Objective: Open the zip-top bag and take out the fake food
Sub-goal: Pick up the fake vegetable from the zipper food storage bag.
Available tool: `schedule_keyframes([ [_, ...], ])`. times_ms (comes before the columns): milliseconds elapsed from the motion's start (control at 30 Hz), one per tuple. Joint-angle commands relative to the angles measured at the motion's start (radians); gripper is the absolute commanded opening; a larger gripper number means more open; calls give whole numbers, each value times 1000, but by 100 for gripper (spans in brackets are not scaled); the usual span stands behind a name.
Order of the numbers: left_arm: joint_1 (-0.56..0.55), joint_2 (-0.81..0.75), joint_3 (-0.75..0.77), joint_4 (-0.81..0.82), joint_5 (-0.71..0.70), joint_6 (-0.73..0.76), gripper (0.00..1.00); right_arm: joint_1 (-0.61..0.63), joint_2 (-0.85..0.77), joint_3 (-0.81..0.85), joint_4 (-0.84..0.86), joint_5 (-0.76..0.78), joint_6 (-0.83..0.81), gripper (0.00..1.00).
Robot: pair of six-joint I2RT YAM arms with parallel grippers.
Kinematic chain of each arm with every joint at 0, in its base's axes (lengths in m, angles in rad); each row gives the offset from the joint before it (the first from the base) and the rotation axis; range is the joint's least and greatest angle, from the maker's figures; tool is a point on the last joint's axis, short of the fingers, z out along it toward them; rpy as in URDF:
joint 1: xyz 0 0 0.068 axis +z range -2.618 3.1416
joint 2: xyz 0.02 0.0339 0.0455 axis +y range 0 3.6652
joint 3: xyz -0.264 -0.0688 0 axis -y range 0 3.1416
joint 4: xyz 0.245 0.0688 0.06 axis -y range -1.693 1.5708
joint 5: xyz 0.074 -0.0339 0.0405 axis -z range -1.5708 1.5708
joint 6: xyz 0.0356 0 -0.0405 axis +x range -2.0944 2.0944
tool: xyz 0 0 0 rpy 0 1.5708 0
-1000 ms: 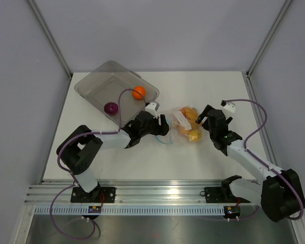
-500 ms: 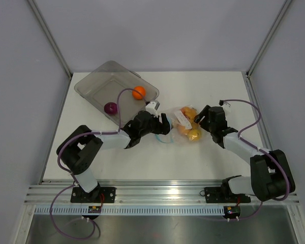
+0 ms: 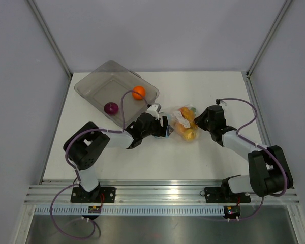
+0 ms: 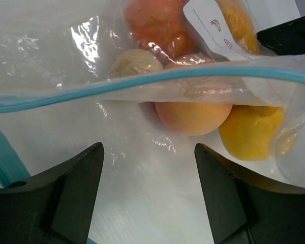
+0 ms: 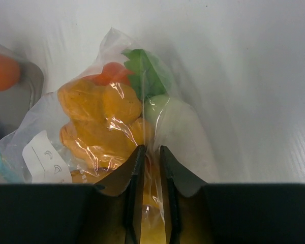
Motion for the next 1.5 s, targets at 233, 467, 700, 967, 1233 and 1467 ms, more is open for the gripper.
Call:
schedule_keyframes([
  [233, 5, -12, -8, 188, 15, -12, 76, -3, 12, 49, -46, -57, -30, 3],
  [467, 5, -60, -101, 349, -4, -40, 80, -3, 1, 58, -77, -71, -49, 0],
  [700, 5, -67, -117, 383, 29, -92, 82, -5, -9, 50, -62, -115, -76, 0],
  [967, 5, -84, -131, 426, 45, -133, 84, 10, -6, 55, -59, -140, -104, 0],
  [1233, 3, -101, -149, 462, 51, -153, 86, 73, 26, 109, -108, -92, -139, 0],
  [1467, 5, -87, -129, 445, 80, -204, 86, 135, 49, 150, -128, -12, -159, 0],
])
